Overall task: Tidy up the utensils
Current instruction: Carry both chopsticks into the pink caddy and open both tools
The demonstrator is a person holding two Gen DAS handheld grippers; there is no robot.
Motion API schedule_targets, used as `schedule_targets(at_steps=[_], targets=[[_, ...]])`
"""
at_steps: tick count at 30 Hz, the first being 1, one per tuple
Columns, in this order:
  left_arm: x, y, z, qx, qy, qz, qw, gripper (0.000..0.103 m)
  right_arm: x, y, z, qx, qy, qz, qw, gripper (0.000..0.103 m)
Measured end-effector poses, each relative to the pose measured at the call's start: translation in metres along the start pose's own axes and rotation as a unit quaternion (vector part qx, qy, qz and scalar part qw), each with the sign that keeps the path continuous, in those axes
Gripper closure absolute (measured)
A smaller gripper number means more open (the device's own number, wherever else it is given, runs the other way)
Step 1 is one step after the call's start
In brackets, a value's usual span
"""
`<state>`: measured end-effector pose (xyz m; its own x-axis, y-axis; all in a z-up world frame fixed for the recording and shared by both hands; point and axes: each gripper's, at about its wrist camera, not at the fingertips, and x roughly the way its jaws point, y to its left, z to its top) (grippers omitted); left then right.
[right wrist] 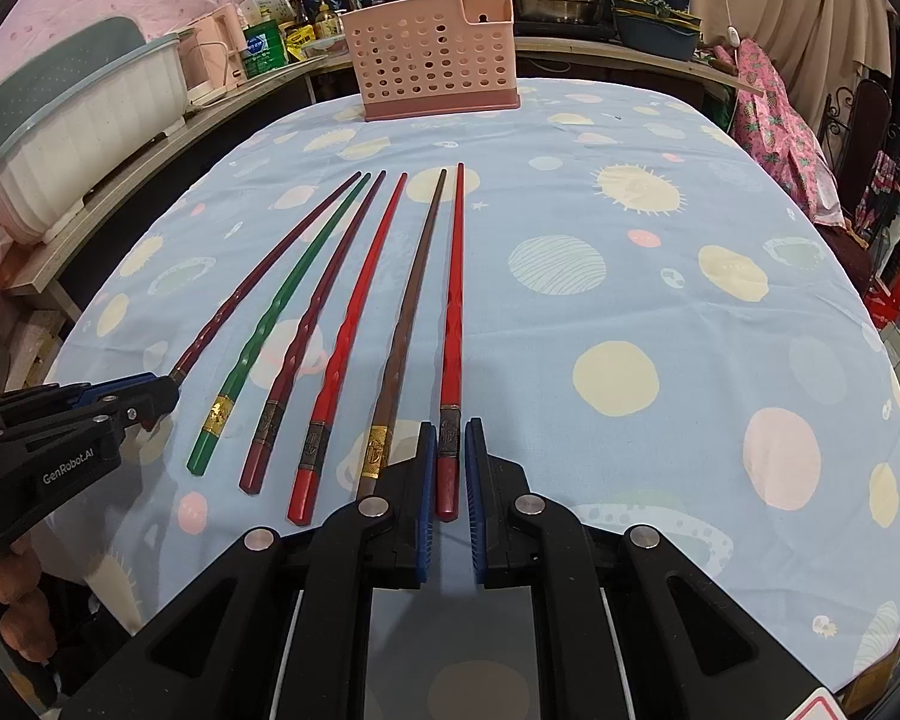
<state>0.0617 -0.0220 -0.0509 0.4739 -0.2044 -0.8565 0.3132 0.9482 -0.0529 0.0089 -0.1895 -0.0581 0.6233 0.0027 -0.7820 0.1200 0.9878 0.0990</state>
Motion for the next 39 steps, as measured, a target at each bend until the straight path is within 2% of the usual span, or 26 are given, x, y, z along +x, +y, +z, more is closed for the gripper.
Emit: schedule_targets(at_steps=[3,8,16,22,33,39], targets=[[-0.003,0.002,0.003,-0.007,0.004,-0.015,0.9999,0.096,-0.002,-0.003,0.004,0.007,0.003,0.005,1.000,0.096],[-0.022,0.009,0.017,-0.016,-0.020,-0.020,0.9995,0.096,-0.018,-0.008,0.016,0.016,-0.015,0.010,1.000,0.096],[-0.062,0.020,0.056,-0.042,-0.071,-0.025,0.9963,0.096,-0.056,-0.020,0.064,0.034,-0.071,0.024,0.997,0.096],[-0.091,0.025,0.103,-0.047,-0.117,-0.028,0.9916,0.096,-0.076,-0.030,0.110,0.042,-0.113,0.029,0.992,0.096],[-0.105,0.029,0.200,-0.047,-0.177,-0.018,0.9829,0.096,-0.086,-0.046,0.212,0.062,-0.178,0.047,0.981,0.096],[-0.117,0.029,0.252,-0.052,-0.203,-0.035,0.9772,0.096,-0.093,-0.044,0.267,0.066,-0.218,0.057,0.972,0.096]])
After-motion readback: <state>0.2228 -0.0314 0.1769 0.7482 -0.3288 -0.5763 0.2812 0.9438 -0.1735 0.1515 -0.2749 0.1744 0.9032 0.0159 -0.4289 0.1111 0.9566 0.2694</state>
